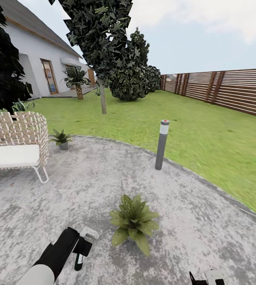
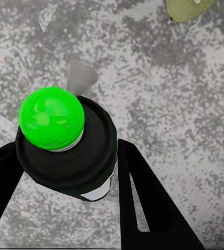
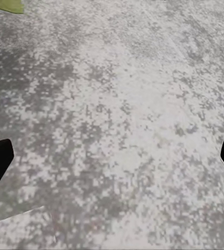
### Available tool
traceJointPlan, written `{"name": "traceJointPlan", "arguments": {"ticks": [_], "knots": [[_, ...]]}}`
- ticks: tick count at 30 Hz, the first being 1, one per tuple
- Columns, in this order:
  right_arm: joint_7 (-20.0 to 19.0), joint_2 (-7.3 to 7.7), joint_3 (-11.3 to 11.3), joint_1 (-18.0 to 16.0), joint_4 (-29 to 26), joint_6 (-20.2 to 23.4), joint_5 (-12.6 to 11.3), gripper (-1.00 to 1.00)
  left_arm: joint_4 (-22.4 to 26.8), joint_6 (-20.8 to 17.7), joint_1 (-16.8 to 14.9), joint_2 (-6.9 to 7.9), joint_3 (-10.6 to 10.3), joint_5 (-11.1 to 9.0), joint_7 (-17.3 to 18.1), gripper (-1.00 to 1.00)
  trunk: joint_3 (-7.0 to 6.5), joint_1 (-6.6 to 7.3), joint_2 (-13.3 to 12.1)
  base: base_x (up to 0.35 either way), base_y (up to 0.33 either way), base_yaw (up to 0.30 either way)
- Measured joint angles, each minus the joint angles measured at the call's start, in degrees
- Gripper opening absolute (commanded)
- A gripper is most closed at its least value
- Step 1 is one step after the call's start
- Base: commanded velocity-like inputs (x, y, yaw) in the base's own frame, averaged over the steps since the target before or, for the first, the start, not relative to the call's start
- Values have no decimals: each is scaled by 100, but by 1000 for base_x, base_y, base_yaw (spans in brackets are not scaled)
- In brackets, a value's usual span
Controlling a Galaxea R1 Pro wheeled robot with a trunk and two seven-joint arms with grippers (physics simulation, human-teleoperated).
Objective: Pick up the pesticide atomizer in the garden and spray insectifuge to fully cover both potted plants in the garden.
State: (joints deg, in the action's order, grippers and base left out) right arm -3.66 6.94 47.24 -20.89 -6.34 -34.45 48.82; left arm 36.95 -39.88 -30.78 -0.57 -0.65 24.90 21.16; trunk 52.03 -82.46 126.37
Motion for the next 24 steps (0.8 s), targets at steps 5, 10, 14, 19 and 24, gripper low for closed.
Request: {"name": "traceJointPlan", "arguments": {"ticks": [5,10,14,19,24], "knots": [[0,0,0,-1,1,1,1,100,-53,3,5,-22,-12,6,8,-100,0,0,0,0,-1,252],[0,0,0,0,-1,1,0,100,-56,6,5,-24,-18,7,1,-100,0,0,0,0,-113,235],[0,0,-1,1,-2,-1,1,100,-59,9,4,-30,-24,8,-10,-100,0,0,0,0,-257,39],[0,0,-1,1,-2,-2,8,100,-58,10,4,-30,-21,14,-26,-100,0,0,0,0,-271,2],[0,8,0,1,-4,-6,9,100,-51,10,4,-23,-18,17,-35,-100,0,-1,0,-35,-267,0]]}}
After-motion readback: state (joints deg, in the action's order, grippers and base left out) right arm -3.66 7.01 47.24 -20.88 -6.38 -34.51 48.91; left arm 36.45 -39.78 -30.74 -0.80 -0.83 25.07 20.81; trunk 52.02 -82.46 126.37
